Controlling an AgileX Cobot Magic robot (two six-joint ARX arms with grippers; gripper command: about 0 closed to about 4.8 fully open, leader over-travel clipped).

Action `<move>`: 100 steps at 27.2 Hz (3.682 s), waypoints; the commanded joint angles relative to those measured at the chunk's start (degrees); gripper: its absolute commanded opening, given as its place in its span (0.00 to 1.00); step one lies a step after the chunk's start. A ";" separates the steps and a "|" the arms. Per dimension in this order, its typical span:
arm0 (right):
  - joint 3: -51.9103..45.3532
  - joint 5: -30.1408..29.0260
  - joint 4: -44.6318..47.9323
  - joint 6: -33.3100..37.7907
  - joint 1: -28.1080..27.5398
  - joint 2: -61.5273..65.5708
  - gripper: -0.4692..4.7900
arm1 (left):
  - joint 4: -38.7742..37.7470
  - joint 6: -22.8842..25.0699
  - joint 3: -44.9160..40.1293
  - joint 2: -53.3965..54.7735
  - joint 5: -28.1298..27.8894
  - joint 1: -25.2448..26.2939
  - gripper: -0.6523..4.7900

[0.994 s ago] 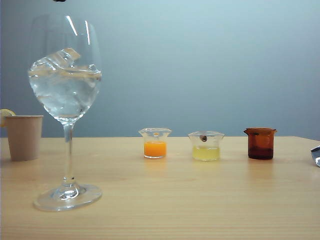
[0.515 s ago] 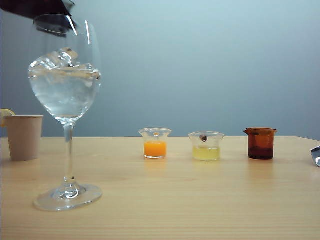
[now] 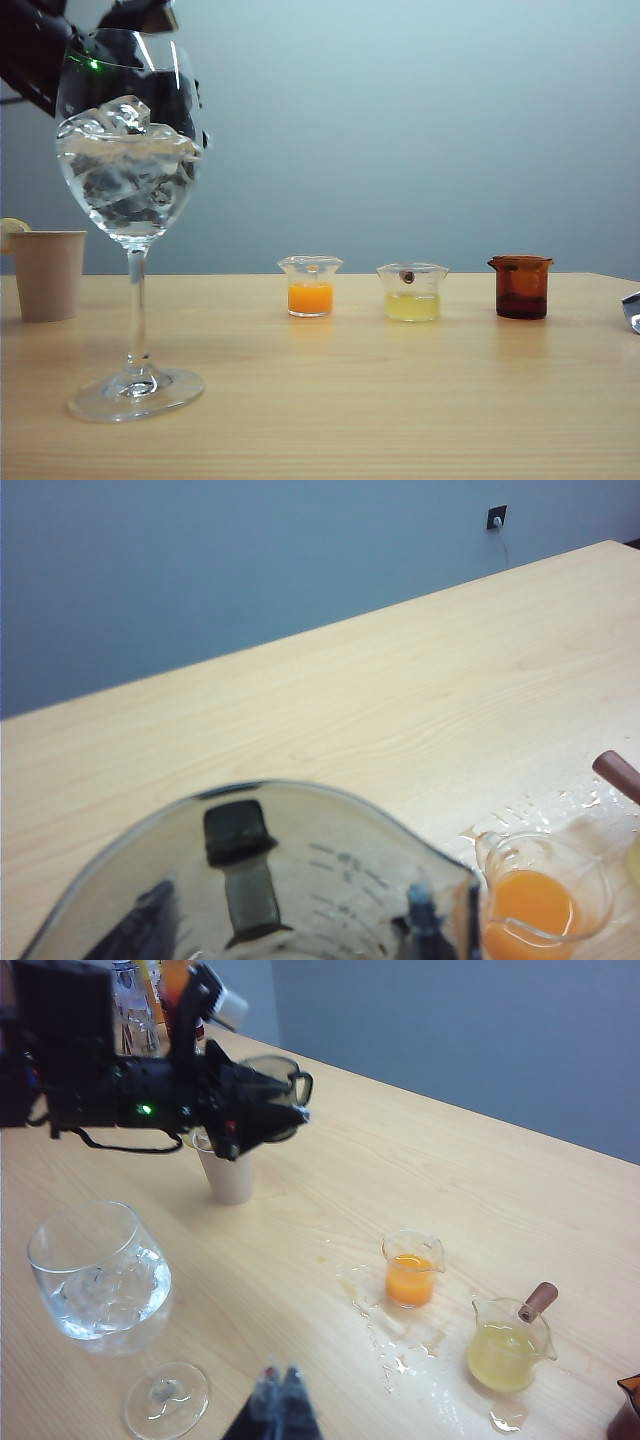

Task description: Pick up the first measuring cup from the left, pour the coconut rum inside into the goblet, and finally put the measuring cup back in its original place.

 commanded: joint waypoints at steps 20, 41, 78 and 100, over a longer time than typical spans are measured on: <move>0.20 -0.17 0.74 -0.17 -0.04 -0.04 0.08 | 23.21 -6.54 -2.69 21.44 -2.78 0.33 0.11; 0.17 -0.04 0.11 -0.17 -0.04 0.68 0.08 | 27.30 -8.52 -2.62 30.23 -4.35 0.33 0.11; 0.22 -0.04 -0.48 -0.17 -0.04 0.66 0.08 | 8.09 -11.04 -2.60 21.31 -2.78 0.31 0.74; 0.22 -0.02 -0.50 -0.17 -0.04 0.61 0.08 | -13.84 -11.23 -2.60 9.51 -7.39 0.31 0.37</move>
